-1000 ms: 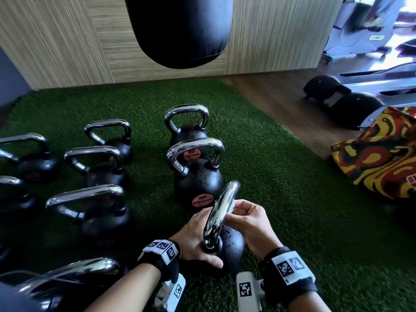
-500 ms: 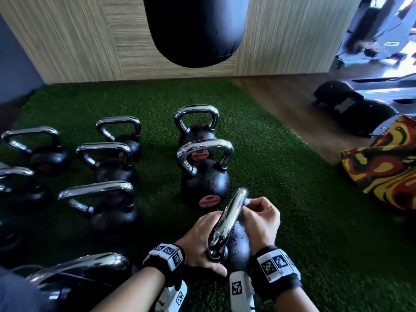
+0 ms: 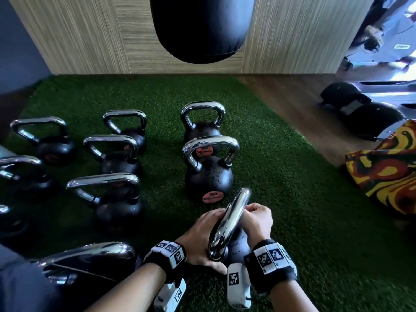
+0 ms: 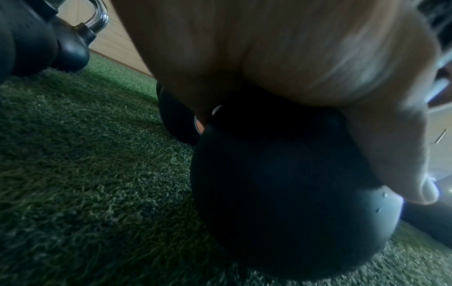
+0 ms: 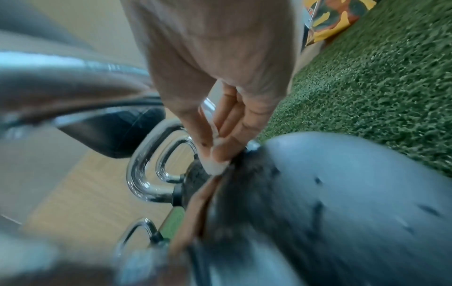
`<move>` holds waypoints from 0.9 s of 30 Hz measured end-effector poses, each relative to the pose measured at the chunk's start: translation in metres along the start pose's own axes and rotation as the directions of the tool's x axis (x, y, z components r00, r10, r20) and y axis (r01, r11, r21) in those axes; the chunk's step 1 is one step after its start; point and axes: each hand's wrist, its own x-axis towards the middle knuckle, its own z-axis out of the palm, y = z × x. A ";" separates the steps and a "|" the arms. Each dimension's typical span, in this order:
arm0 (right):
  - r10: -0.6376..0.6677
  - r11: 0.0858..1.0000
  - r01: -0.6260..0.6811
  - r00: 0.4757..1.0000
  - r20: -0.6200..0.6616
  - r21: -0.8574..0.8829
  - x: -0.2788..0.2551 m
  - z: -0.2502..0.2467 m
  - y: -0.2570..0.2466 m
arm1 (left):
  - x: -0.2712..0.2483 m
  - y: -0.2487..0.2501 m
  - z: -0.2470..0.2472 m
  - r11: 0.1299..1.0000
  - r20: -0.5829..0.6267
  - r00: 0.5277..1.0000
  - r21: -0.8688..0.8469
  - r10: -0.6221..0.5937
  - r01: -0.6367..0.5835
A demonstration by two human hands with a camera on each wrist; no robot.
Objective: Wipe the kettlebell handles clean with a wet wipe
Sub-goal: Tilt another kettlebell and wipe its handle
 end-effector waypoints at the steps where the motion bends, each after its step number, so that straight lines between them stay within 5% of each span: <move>1: 0.016 1.000 -0.014 0.997 0.073 -0.027 0.000 -0.003 -0.001 | -0.002 0.001 0.000 1.000 0.005 1.000 0.012 0.004 -0.004; 5: 0.011 0.994 0.023 0.950 0.313 -0.104 0.006 -0.030 -0.001 | -0.010 0.003 0.001 0.998 0.033 0.998 0.043 -0.048 0.046; 8: -0.237 0.939 0.287 0.940 0.247 -0.191 0.013 -0.056 -0.012 | -0.006 0.001 -0.001 0.984 0.148 0.982 0.155 -0.117 0.094; 11: -0.463 0.837 0.504 0.860 0.215 -0.213 0.015 -0.062 -0.026 | -0.002 0.003 -0.014 0.967 0.308 0.927 0.201 -0.212 0.154; 14: -0.566 0.738 0.646 0.751 0.341 -0.196 0.008 -0.056 -0.032 | -0.011 0.024 -0.036 0.922 0.309 0.906 -0.164 -0.290 0.351; 17: -0.649 0.619 0.767 0.622 0.439 -0.172 0.005 -0.055 -0.037 | -0.017 0.055 -0.049 0.798 0.254 0.932 -0.488 -0.257 0.353; 20: -0.638 0.544 0.805 0.579 0.508 -0.235 0.008 -0.049 -0.039 | -0.003 0.093 -0.060 0.941 0.174 0.936 -0.090 -0.306 0.325; 22: -0.657 0.521 0.815 0.572 0.491 -0.254 0.009 -0.048 -0.040 | 0.001 0.109 -0.059 0.932 0.022 0.954 0.225 -0.298 0.285; 27: -0.657 0.546 0.795 0.602 0.454 -0.264 -0.002 -0.051 -0.046 | -0.005 0.109 -0.048 0.945 -0.118 0.955 0.156 -0.272 0.288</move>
